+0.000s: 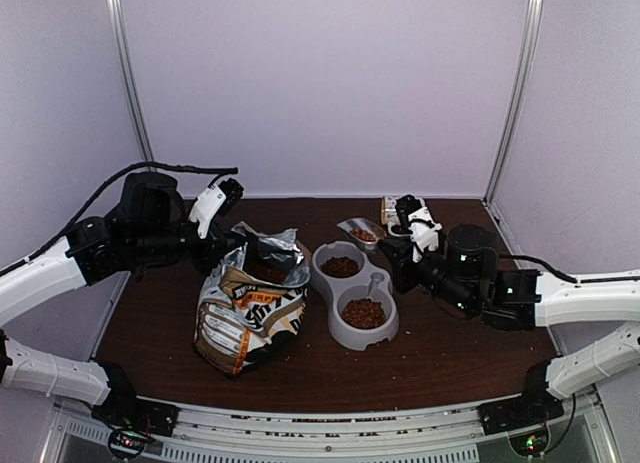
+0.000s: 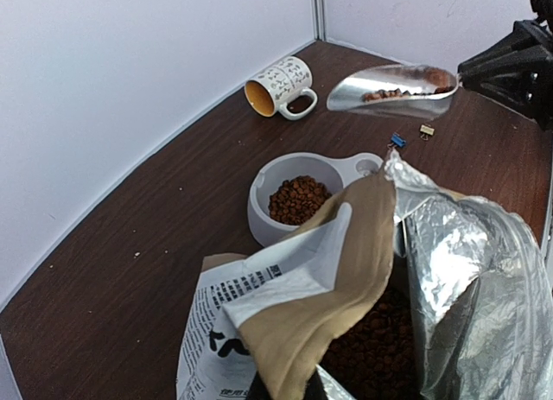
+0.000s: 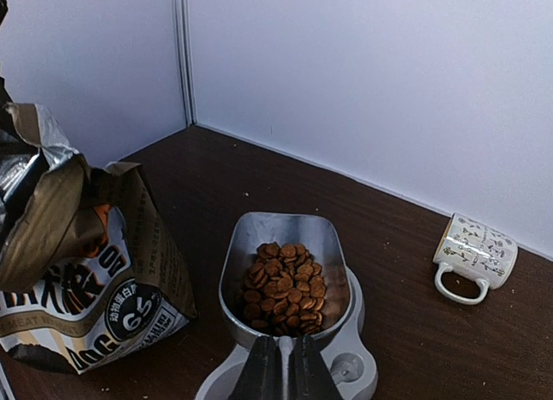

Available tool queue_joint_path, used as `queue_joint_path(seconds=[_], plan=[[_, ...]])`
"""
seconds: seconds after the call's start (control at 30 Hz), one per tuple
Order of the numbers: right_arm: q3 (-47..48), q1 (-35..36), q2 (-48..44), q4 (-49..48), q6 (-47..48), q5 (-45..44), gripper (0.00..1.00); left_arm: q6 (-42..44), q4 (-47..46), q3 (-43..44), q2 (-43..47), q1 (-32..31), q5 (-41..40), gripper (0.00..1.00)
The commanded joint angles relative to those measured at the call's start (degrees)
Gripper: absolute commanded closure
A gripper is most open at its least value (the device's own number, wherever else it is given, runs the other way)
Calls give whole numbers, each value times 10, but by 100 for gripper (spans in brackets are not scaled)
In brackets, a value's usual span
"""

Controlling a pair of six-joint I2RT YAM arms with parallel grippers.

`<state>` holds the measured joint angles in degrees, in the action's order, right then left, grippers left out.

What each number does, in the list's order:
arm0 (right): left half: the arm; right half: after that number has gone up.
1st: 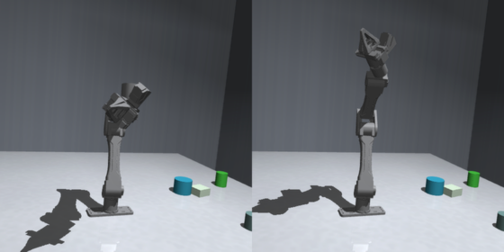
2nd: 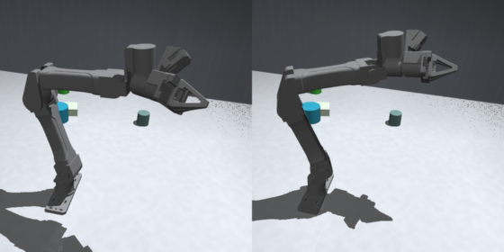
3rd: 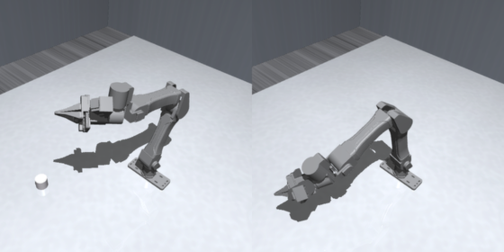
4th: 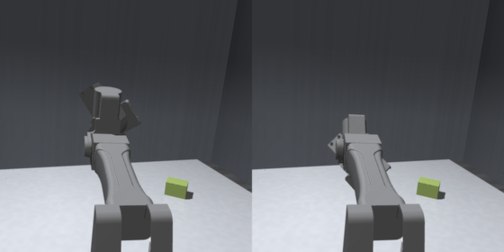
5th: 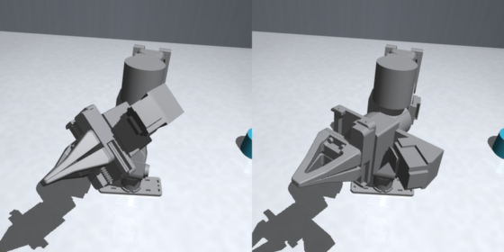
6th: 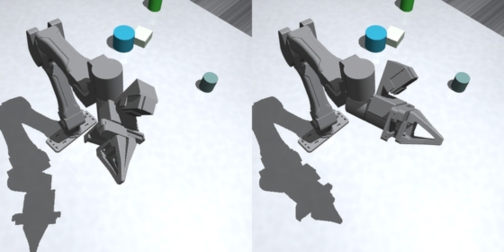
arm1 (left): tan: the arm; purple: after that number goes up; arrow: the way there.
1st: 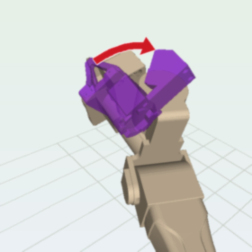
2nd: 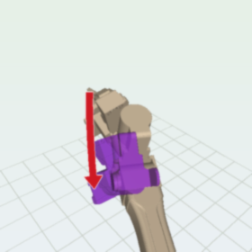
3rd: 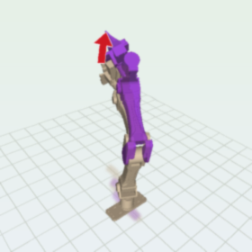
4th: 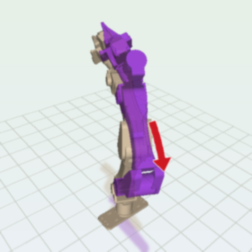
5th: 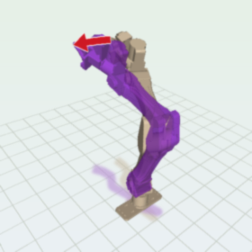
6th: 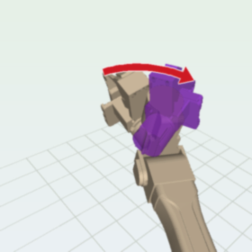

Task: Serve the pet food
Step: Place the pet food in the pet food bowl.

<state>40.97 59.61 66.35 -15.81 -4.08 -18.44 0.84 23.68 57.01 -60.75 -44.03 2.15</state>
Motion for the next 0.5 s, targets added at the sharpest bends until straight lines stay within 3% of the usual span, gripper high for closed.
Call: queue_joint_path(seconds=[0.0, 0.47], plan=[[-5, -21, 25, 28, -18, 45, 100, 6, -52, 14, 7, 10, -18, 100], [106, -55, 124, 195, -37, 72, 100, 10, -49, 17, 8, 10, -7, 100]])
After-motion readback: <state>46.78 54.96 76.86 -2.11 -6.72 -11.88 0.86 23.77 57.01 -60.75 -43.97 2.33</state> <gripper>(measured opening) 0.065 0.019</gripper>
